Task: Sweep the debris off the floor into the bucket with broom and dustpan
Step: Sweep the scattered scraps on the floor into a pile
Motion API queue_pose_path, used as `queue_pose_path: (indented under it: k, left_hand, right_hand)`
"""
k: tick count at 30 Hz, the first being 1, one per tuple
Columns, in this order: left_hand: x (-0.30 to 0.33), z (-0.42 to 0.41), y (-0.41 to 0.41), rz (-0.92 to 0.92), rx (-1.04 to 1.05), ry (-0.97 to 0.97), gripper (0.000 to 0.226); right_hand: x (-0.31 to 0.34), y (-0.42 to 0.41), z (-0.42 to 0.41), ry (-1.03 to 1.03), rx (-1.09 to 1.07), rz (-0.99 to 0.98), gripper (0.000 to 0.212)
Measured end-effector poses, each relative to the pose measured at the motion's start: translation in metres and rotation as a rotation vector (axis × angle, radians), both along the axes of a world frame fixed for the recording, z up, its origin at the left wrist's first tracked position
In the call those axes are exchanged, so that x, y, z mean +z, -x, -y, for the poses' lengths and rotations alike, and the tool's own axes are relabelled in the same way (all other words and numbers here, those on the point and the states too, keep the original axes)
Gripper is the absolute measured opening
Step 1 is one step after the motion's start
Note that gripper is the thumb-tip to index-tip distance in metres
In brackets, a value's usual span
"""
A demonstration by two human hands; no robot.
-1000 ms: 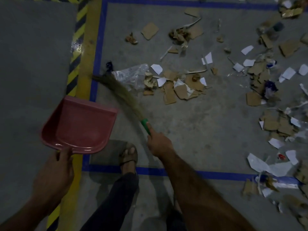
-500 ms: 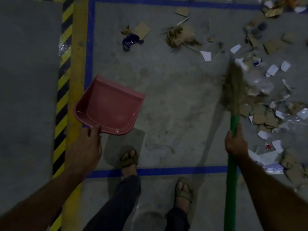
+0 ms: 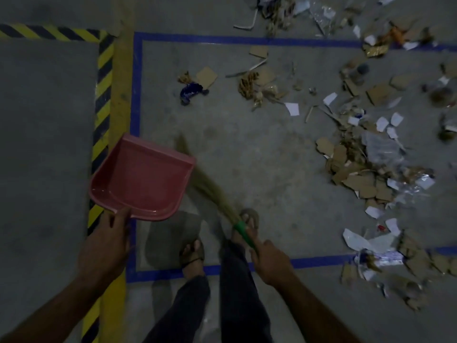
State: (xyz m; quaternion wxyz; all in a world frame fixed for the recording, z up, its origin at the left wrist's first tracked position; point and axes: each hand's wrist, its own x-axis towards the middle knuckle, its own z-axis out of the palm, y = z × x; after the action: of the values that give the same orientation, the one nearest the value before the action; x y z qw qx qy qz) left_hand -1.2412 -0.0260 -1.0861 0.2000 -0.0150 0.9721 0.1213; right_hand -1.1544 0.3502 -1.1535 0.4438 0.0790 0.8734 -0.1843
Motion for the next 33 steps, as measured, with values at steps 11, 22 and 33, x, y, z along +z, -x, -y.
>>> queue_pose_path:
  k: [11,22,33]
  left_hand:
    - [-0.032,-0.083,0.058,0.005,-0.053,-0.009,0.042]
    - [0.006,-0.095,0.14,-0.006,0.025,0.053,0.046]
    - [-0.018,-0.001,0.196,0.053,0.172,0.195,0.039]
  right_hand:
    - [-0.026,0.071,-0.192,-0.169,-0.65,-0.01,0.06]
    - [0.027,0.13,-0.16,0.042,-0.508,-0.17,0.068]
    - [-0.05,0.338,0.064,0.188,0.126,-0.194,0.065]
